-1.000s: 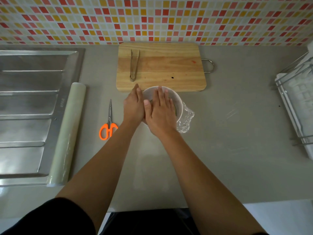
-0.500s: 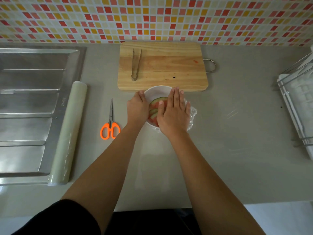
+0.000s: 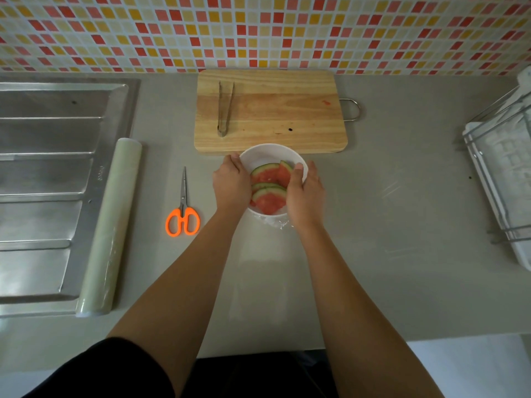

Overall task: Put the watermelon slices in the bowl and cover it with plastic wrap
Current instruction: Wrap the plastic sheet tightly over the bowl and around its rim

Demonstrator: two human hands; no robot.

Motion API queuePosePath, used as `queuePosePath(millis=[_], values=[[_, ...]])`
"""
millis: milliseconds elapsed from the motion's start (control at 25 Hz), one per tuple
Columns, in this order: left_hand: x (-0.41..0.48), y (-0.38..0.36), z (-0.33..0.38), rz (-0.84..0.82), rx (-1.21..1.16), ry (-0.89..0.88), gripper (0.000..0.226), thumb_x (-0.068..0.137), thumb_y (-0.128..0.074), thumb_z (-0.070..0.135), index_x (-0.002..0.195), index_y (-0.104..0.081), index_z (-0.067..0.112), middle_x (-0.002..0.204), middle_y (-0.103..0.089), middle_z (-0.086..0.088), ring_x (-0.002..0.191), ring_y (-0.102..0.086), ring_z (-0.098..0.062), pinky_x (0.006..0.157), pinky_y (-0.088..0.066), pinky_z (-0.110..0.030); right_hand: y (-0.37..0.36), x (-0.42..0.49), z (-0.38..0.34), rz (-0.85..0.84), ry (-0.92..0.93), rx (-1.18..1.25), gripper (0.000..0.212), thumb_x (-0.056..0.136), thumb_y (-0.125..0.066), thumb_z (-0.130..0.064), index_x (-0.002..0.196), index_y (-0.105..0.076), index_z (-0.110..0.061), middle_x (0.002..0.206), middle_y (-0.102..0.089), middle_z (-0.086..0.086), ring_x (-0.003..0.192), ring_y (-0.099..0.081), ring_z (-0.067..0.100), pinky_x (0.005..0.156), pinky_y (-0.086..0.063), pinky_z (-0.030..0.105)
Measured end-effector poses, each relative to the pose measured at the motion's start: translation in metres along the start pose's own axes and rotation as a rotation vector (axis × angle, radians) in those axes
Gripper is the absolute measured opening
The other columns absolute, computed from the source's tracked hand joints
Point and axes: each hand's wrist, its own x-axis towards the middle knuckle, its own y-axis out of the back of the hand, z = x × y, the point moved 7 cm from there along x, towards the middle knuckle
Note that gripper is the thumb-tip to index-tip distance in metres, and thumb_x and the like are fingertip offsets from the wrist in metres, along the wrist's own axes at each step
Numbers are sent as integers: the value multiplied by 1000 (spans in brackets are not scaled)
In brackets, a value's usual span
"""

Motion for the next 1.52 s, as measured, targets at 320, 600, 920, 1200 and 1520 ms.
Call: queuePosePath(millis=[320,600,920,1200,1520], values=[[-10,0,-2,75,-82,85,40,101,-25,26,98,-58,2,81,-55,-9,74,-45,-21,64,-29,-27,-12,-12,40,-78,-350,471,67,93,-12,-60,136,-45,-20,124,-59,0,121,-50,18,107,-37,34],[-33,0,-17,144,-315,266,37,100,-26,25,109,-57,8,90,-56,-5,95,-56,-29,73,-37,-29,18,-14,24,218,-101,-35,56,100,-20,-38,120,-57,-1,139,-44,11,129,-30,31,107,-18,45],[2,15,-13,4,-305,92,31,92,-41,25,114,-63,19,110,-65,-1,105,-56,-19,93,-43,-32,41,-15,31,215,-12,-82,29,97,-39,-20,112,-63,-13,112,-61,11,100,-57,26,68,-27,18],[2,-9,-7,-136,-201,-60,32,99,-35,26,107,-64,15,92,-61,2,87,-53,-16,74,-37,-24,31,-30,36,292,-113,55,24,94,-45,-13,104,-66,-9,100,-70,8,80,-50,12,64,-27,9],[2,-11,-8,-39,-152,-36,34,99,-32,25,106,-62,11,100,-66,-12,91,-55,-26,76,-38,-31,22,-32,34,338,-101,47,26,95,-42,-9,109,-62,0,109,-65,17,98,-59,31,66,-26,13]])
